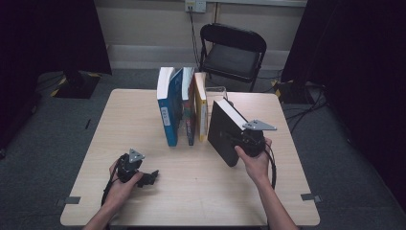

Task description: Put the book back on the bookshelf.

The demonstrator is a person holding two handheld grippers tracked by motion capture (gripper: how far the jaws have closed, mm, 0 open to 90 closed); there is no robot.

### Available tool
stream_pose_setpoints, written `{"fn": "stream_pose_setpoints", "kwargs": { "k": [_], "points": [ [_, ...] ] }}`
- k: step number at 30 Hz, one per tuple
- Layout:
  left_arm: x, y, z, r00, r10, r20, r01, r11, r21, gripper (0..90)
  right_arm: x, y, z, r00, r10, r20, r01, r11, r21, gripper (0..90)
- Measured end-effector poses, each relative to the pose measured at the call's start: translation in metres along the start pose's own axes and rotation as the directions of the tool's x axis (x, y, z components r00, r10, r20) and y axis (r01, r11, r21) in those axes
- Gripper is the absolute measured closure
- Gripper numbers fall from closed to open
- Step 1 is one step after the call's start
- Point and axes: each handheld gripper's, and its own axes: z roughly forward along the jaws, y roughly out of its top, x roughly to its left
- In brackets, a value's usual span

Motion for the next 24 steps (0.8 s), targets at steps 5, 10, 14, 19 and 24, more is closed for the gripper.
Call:
{"fn": "stream_pose_setpoints", "kwargs": {
  "k": [5,10,14,19,24],
  "points": [
    [0.0,0.0,0.0,1.0,0.0,0.0,0.0,1.0,0.0,0.0,0.001,0.003,0.0,1.0,0.002,-0.001,-0.002,1.0,0.024,50.7],
    [0.0,0.0,0.0,1.0,0.0,-0.001,0.0,1.0,0.0,0.0,0.004,0.014,-0.009,0.9998,-0.005,-0.019,0.006,0.999,0.038,48.7],
    [0.001,0.0,0.0,1.0,0.007,0.007,-0.007,1.0,0.0,0.0,0.005,0.028,-0.016,0.9997,-0.006,-0.025,0.009,0.996,0.089,47.7],
    [0.001,0.0,0.0,1.0,0.007,0.006,-0.007,1.0,0.0,0.0,0.007,0.05,-0.022,0.9998,-0.011,-0.017,0.013,0.99,0.141,48.5],
    [0.001,0.0,0.0,1.0,0.007,0.006,-0.007,1.0,0.0,0.0,0.008,0.062,-0.02,0.9999,-0.007,-0.016,0.01,0.975,0.222,48.5]
  ]
}}
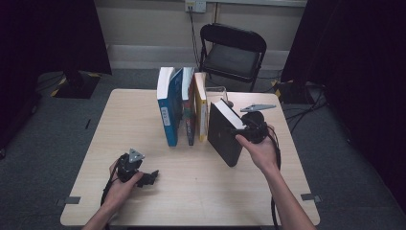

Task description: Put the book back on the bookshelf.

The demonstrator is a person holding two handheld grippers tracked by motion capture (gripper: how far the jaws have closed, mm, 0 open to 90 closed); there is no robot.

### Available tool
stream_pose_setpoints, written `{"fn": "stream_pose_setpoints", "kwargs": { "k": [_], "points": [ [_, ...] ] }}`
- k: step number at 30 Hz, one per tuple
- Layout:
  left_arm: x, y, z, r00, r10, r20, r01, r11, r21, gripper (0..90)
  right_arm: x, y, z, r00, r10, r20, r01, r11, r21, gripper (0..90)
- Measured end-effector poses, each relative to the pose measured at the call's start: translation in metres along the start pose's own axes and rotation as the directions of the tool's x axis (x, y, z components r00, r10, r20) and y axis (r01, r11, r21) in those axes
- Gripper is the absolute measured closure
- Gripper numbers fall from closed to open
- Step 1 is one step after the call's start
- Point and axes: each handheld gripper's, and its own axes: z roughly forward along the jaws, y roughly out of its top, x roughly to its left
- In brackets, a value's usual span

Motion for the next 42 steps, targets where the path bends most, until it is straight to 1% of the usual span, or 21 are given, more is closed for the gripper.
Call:
{"fn": "stream_pose_setpoints", "kwargs": {
  "k": [2,5,6,7,11,12,13,15,19,21,22,24,25,26,27,28,29,32,35,37,42],
  "points": [
    [0.0,0.0,0.0,1.0,0.0,0.0,0.0,1.0,0.0,0.0,0.0,0.007,0.001,1.0,-0.003,0.003,0.003,0.999,0.045,48.6],
    [0.0,0.0,0.0,1.0,0.001,0.0,-0.001,1.0,0.0,0.0,-0.001,0.015,0.002,1.0,-0.005,-0.001,0.005,0.996,0.089,48.5],
    [0.0,0.0,0.0,1.0,0.001,0.0,-0.001,1.0,0.0,0.0,-0.001,0.015,0.002,1.0,-0.005,-0.001,0.005,0.996,0.089,48.5],
    [0.0,0.0,0.0,1.0,0.0,0.0,0.0,1.0,0.0,0.0,-0.001,0.021,0.003,0.9999,-0.009,-0.006,0.01,0.993,0.12,48.3],
    [0.0,0.0,0.0,1.0,0.0,0.001,0.0,1.0,0.0,0.0,0.002,0.034,0.008,0.9996,-0.026,-0.008,0.027,0.979,0.2,48.5],
    [0.0,0.0,0.0,1.0,0.0,0.001,0.0,1.0,0.0,0.0,0.002,0.034,0.008,0.9996,-0.026,-0.008,0.027,0.979,0.2,48.5],
    [0.0,0.0,0.0,1.0,0.0,0.0,0.0,1.0,0.0,0.0,0.002,0.04,0.01,0.9995,-0.033,-0.005,0.033,0.971,0.236,48.7],
    [0.0,0.0,0.0,1.0,0.0,0.001,0.0,1.0,0.0,0.0,0.003,0.045,0.013,0.9994,-0.035,-0.003,0.034,0.962,0.272,48.9],
    [0.0,0.0,0.0,1.0,0.002,0.002,-0.002,1.0,0.0,0.0,0.004,0.051,0.019,0.9994,-0.035,0.005,0.032,0.946,0.323,49.0],
    [0.0,0.0,0.0,1.0,0.003,0.003,-0.003,1.0,0.0,0.0,0.004,0.054,0.025,0.9992,-0.039,0.008,0.034,0.935,0.352,49.1],
    [0.0,0.0,0.0,1.0,0.004,0.003,-0.004,1.0,0.0,0.0,0.005,0.055,0.029,0.9986,-0.052,0.008,0.046,0.925,0.378,49.0],
    [0.0,0.0,0.0,1.0,0.004,0.003,-0.004,1.0,0.0,0.0,0.006,0.058,0.036,0.998,-0.061,0.017,0.048,0.906,0.42,49.0],
    [0.0,0.0,0.0,1.0,0.004,0.003,-0.004,1.0,0.0,0.0,0.006,0.058,0.036,0.998,-0.061,0.017,0.048,0.906,0.42,49.0],
    [0.0,0.0,0.0,1.0,0.005,0.003,-0.005,1.0,0.0,0.0,0.007,0.062,0.041,0.9973,-0.071,0.016,0.056,0.888,0.457,49.1],
    [0.0,0.0,0.0,1.0,0.005,0.003,-0.005,1.0,0.0,0.0,0.007,0.062,0.041,0.9973,-0.071,0.016,0.056,0.888,0.457,49.1],
    [0.0,0.0,0.0,1.0,0.004,0.004,-0.004,1.0,-0.001,0.0,0.008,0.064,0.043,0.9964,-0.082,0.022,0.061,0.878,0.474,49.4],
    [0.0,0.0,0.0,1.0,0.004,0.004,-0.004,1.0,-0.001,0.0,0.008,0.064,0.043,0.9964,-0.082,0.022,0.061,0.878,0.474,49.4],
    [0.0,0.0,0.0,1.0,0.003,0.005,-0.003,1.0,-0.001,0.0,0.008,0.065,0.045,0.997,-0.075,0.021,0.054,0.866,0.498,49.2],
    [0.0,0.0,0.0,1.0,0.005,0.005,-0.005,1.0,0.0,0.0,0.009,0.065,0.046,0.9952,-0.094,0.03,0.066,0.861,0.504,51.7],
    [0.0,0.0,0.0,1.0,0.005,0.005,-0.005,1.0,-0.001,0.0,0.01,0.065,0.046,0.9957,-0.087,0.03,0.06,0.861,0.504,52.1],
    [0.0,0.0,0.0,1.0,0.004,0.005,-0.004,1.0,-0.001,0.0,0.01,0.064,0.044,0.996,-0.073,0.051,0.038,0.869,0.493,53.1]
  ]
}}
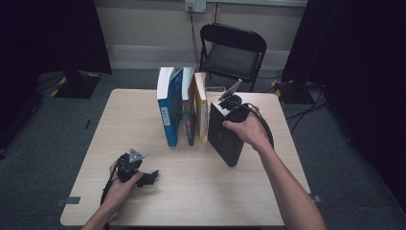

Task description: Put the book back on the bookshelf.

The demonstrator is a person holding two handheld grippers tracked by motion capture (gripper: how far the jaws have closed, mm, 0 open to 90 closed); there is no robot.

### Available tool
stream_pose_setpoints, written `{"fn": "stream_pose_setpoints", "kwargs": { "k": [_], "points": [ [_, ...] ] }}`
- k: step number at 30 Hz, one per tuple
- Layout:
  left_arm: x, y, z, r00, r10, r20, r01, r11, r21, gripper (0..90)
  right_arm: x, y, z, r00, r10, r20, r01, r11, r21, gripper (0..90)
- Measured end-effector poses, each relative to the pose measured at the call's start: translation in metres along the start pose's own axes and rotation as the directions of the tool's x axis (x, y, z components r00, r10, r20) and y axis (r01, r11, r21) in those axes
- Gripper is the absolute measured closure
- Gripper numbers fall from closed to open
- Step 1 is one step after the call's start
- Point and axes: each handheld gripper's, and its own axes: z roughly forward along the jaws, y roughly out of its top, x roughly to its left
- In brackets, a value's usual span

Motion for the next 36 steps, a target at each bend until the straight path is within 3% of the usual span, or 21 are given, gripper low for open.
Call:
{"fn": "stream_pose_setpoints", "kwargs": {
  "k": [10,18,23,28,36],
  "points": [
    [0.0,0.0,0.001,1.0,-0.005,-0.004,0.005,1.0,-0.006,0.0,0.005,0.0,-0.003,0.9994,0.024,0.026,-0.024,1.0,0.004,53.4],
    [0.0,0.0,0.001,1.0,-0.005,-0.004,0.005,1.0,-0.006,0.0,0.003,0.009,-0.015,0.9967,0.077,0.028,-0.075,0.996,-0.046,53.4],
    [0.0,0.0,0.001,1.0,-0.002,-0.001,0.002,1.0,-0.005,0.0,-0.003,0.019,-0.013,0.9907,0.125,0.055,-0.121,0.991,-0.064,53.4],
    [0.0,0.0,0.001,1.0,-0.004,0.002,0.004,1.0,-0.005,0.0,-0.007,0.028,-0.01,0.9849,0.167,0.045,-0.165,0.984,-0.063,53.4],
    [0.0,0.0,0.001,1.0,-0.003,0.002,0.003,1.0,-0.005,0.0,-0.009,0.045,-0.002,0.9782,0.201,0.054,-0.197,0.978,-0.063,53.4]
  ]
}}
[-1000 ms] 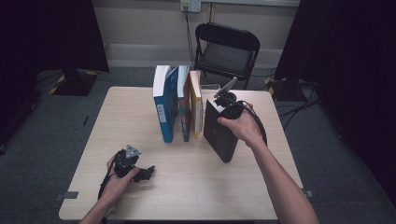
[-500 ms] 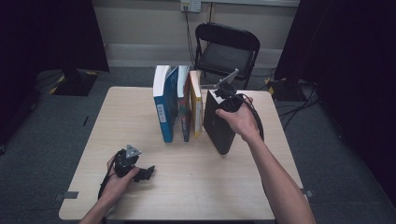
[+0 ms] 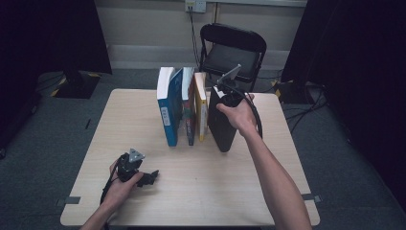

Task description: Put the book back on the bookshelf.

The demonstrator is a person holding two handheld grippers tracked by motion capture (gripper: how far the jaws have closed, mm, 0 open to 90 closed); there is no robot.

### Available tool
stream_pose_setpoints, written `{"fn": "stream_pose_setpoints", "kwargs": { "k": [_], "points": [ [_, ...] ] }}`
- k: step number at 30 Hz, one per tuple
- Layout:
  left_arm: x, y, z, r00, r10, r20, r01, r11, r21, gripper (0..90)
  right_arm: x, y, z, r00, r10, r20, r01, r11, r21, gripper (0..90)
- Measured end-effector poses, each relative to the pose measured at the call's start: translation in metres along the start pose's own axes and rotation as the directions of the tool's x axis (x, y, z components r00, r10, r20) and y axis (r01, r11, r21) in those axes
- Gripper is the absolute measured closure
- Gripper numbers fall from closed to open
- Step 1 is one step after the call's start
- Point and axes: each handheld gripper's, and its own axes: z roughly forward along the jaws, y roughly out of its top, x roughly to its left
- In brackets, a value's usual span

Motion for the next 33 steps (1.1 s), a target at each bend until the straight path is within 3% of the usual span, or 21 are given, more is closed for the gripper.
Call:
{"fn": "stream_pose_setpoints", "kwargs": {
  "k": [6,13,19,22,31,33],
  "points": [
    [0.0,0.0,0.0,1.0,0.0,0.0,0.0,1.0,0.0,0.0,-0.001,0.011,0.005,1.0,0.002,0.01,-0.002,1.0,0.002,53.4],
    [0.0,0.0,0.0,1.0,0.0,0.0,0.0,1.0,0.0,0.0,-0.005,0.03,0.015,0.9991,0.042,0.007,-0.042,0.999,-0.001,53.4],
    [0.0,0.0,0.0,1.0,0.001,0.004,-0.001,1.0,0.002,0.0,-0.005,0.043,0.021,0.9984,0.045,0.033,-0.045,0.999,-0.006,53.4],
    [0.0,0.0,0.0,1.0,0.003,0.004,-0.003,1.0,0.002,0.0,-0.006,0.046,0.025,0.9984,0.051,0.024,-0.051,0.999,-0.013,53.4],
    [0.0,0.0,0.0,1.0,0.003,0.005,-0.004,1.0,0.003,0.0,0.0,0.052,0.036,0.9979,0.037,0.053,-0.037,0.999,-0.012,53.0],
    [0.0,0.0,0.0,1.0,0.003,0.005,-0.003,1.0,0.003,0.0,0.001,0.051,0.035,0.9977,0.043,0.052,-0.04,0.998,-0.045,52.1]
  ]
}}
